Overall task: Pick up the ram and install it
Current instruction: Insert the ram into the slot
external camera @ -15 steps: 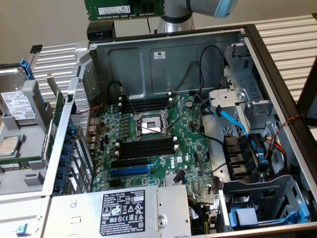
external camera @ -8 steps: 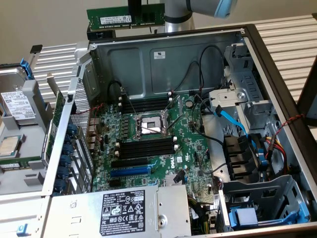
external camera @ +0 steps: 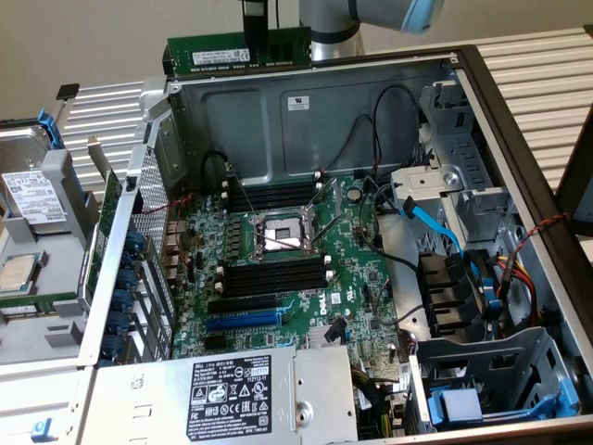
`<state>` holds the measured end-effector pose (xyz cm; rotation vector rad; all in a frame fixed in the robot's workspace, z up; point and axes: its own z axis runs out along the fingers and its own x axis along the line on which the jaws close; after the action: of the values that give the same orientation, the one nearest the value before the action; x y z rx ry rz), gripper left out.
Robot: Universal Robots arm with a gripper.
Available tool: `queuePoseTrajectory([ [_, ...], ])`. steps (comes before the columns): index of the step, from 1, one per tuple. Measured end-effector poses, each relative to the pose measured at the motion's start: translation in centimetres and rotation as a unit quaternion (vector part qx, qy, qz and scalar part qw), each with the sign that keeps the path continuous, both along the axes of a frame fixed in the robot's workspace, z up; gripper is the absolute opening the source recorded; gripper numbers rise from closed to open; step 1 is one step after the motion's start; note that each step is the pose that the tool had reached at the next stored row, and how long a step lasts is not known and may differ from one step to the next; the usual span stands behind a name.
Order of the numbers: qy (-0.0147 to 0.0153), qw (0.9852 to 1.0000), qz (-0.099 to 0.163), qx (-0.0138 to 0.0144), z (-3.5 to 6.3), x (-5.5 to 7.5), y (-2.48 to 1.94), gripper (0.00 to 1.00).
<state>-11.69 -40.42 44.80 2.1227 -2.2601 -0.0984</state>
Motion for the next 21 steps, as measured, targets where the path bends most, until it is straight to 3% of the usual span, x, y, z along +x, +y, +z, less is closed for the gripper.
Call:
queuePoseTrajectory([
  [2,0.0006,1.0000,0.000,0.0000,-0.23,0.0,-0.34,0.13],
  [4,0.0042,1.0000,0.000,0.0001,-0.42,0.1,-0.70,0.13],
  [6,0.0054,1.0000,0.001,0.0006,-0.75,0.1,-0.94,0.13],
  [11,0.0049,1.0000,0.006,0.0009,-1.59,0.1,-0.96,0.13],
  [14,0.0019,0.9999,0.012,0.0010,-1.99,0.1,-0.60,0.13],
  [19,-0.0020,0.9998,0.020,0.0003,-2.64,0.1,0.66,0.13],
  [21,-0.0036,0.9998,0.022,0.0002,-2.96,0.1,0.75,0.13],
])
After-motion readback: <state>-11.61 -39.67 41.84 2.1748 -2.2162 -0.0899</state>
